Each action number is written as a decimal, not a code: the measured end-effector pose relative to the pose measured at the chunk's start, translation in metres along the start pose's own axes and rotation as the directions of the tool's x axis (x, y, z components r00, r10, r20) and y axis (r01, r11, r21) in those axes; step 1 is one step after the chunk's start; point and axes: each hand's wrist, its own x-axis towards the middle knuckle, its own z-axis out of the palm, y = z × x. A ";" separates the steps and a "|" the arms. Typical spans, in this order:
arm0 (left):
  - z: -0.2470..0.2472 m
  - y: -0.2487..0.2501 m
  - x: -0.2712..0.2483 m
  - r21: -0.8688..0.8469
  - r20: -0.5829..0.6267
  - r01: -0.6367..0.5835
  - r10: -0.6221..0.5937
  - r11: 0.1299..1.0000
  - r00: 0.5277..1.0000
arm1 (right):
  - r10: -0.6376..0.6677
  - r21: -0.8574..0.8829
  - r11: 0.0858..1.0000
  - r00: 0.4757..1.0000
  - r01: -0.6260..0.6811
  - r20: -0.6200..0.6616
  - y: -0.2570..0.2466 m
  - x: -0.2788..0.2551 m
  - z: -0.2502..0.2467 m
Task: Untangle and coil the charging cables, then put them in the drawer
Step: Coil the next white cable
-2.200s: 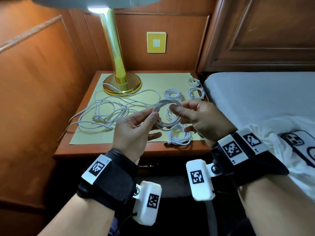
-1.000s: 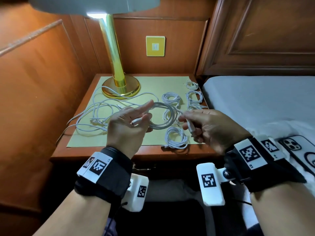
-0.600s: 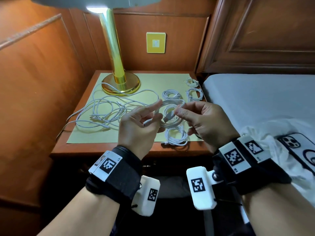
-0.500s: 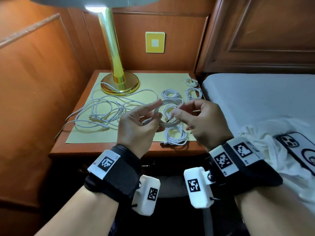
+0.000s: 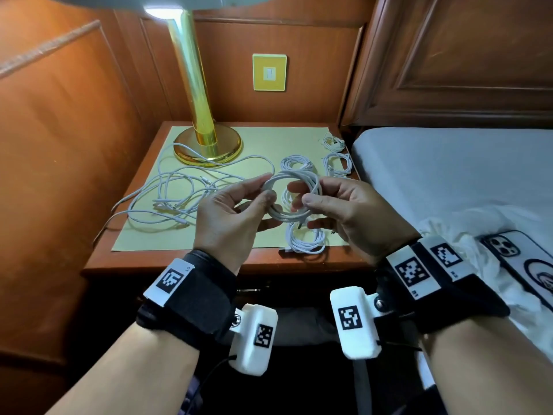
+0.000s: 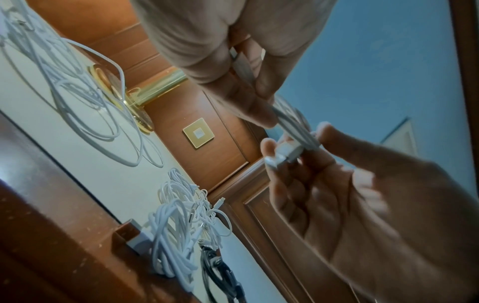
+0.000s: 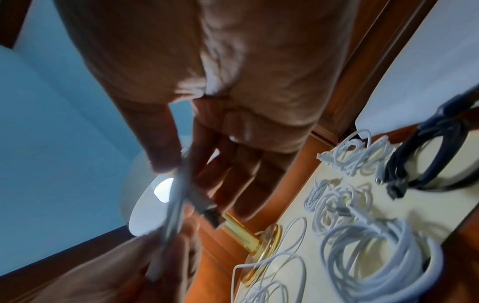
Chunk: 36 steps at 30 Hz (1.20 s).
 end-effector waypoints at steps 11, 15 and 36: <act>-0.014 -0.004 0.003 0.068 0.206 0.096 -0.108 0.993 0.972 | 0.012 -0.373 0.928 1.000 -0.015 -0.011 0.001 -0.014 -0.009; -0.006 -0.009 -0.002 0.251 0.254 -0.126 0.060 0.960 0.965 | 0.044 -0.514 0.845 0.978 -0.146 -0.206 0.011 -0.012 -0.008; 0.002 -0.008 -0.002 0.049 0.065 0.129 -0.132 0.990 0.989 | 0.052 -0.216 0.971 0.975 -0.100 -0.218 0.011 -0.010 -0.008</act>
